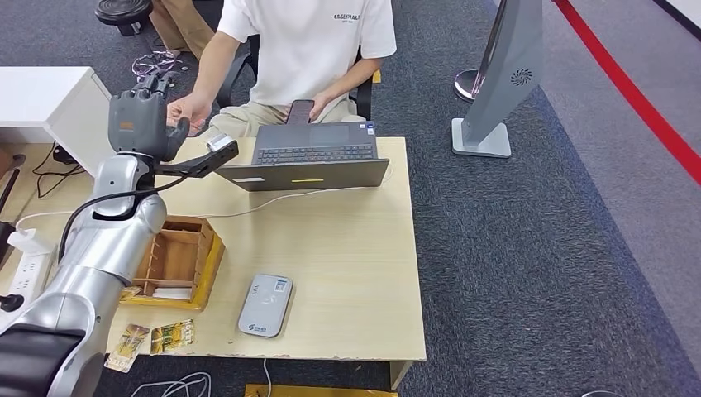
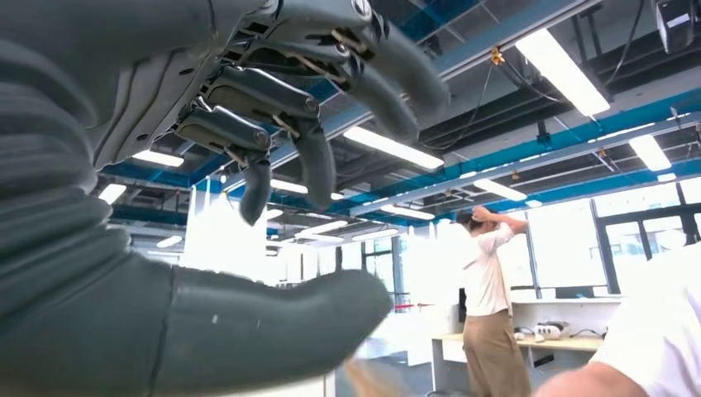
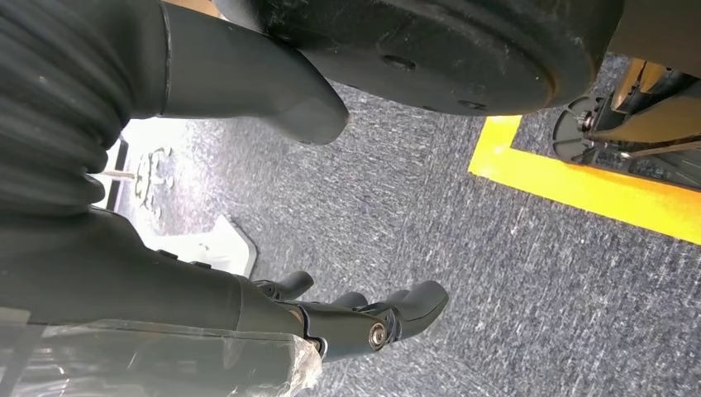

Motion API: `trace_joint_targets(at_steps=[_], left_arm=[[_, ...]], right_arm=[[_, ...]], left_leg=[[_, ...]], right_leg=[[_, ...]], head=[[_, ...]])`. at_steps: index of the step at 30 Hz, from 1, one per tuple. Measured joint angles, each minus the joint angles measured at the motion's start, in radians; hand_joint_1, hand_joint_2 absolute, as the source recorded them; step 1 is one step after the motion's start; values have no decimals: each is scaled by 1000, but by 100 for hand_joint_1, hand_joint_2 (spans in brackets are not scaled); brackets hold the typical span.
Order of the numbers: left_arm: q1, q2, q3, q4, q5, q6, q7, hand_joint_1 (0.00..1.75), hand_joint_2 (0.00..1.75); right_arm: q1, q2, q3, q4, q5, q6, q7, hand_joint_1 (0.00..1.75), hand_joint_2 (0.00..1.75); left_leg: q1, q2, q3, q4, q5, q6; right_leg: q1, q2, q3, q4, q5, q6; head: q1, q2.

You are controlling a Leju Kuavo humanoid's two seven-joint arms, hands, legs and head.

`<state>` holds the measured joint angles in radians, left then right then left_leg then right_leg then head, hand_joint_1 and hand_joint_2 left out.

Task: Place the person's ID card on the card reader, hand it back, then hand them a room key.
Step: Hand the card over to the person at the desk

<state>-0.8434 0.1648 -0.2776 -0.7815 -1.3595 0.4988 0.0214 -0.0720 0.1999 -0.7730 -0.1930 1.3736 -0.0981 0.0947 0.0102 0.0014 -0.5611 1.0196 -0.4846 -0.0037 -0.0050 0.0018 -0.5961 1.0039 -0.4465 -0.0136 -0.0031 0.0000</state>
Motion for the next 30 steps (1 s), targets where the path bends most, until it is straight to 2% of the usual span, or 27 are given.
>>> trace_joint_targets(at_steps=[2,5,7,10,14,16,18,21,23,25,27,29,30], left_arm=[[25,0,3,-16,4,9,-3,0,175],[113,11,17,-113,44,13,-21,0,175],[208,35,35,-228,99,16,-46,0,175],[422,91,102,-459,214,35,-97,0,175],[720,139,284,-725,383,68,-214,0,175],[845,133,417,-826,510,65,-314,0,175],[927,102,590,-896,679,-5,-445,0,175],[953,33,903,-930,901,-231,-597,0,175],[939,1,1102,-920,1013,-371,-617,0,175],[909,-19,1264,-876,1131,-465,-574,0,175],[873,-21,1397,-765,1268,-524,-464,0,175],[851,-8,1500,-610,1373,-560,-352,0,175],[845,-2,1538,-542,1399,-569,-323,0,175]], right_arm=[[0,0,-2,0,-5,0,2,0,175],[2,0,-5,0,-18,0,5,0,175],[3,0,-11,0,-30,-2,9,0,175],[7,0,-26,0,-47,-3,16,0,175],[18,0,-40,0,-53,-6,26,0,175],[21,0,-46,0,-50,-5,28,0,175],[24,0,-50,0,-44,-5,26,0,175],[27,0,-51,0,-37,-11,15,0,175],[28,0,-52,0,-33,-19,4,0,175],[29,1,-52,0,-35,-33,-12,0,175],[29,3,-54,0,-43,-49,-33,0,175],[29,6,-57,1,-51,-60,-45,0,175],[29,7,-59,1,-52,-63,-48,0,175]], left_leg=[[0,0,0,0,0,0],[0,2,-1,-1,0,0],[0,4,-1,-1,-1,-1],[0,13,3,-3,-6,-3],[1,18,4,-4,-9,-3],[1,18,4,-4,-10,-3],[1,17,4,-4,-11,-3],[2,14,3,-4,-12,-2],[2,14,4,-4,-12,-2],[2,14,4,-4,-12,-2],[1,14,5,-4,-12,-2],[2,13,7,-5,-12,-3],[3,13,7,-4,-11,-3]], right_leg=[[0,0,0,0,0,0],[0,2,0,0,0,0],[0,5,-1,1,0,0],[-1,14,-1,1,-2,-1],[0,19,-2,1,-6,-2],[0,18,-2,1,-7,-1],[1,18,-2,1,-9,-1],[1,14,-1,1,-10,-1],[1,14,-1,0,-10,-1],[1,13,0,1,-10,-1],[1,13,1,1,-10,-1],[2,12,2,1,-10,-1],[2,12,2,1,-11,-2]], head=[[0,0],[0,0],[0,0],[0,0],[-4,0],[-4,0],[-4,0],[-2,0],[-2,0],[-2,0],[-2,0],[-5,0],[-6,0]])
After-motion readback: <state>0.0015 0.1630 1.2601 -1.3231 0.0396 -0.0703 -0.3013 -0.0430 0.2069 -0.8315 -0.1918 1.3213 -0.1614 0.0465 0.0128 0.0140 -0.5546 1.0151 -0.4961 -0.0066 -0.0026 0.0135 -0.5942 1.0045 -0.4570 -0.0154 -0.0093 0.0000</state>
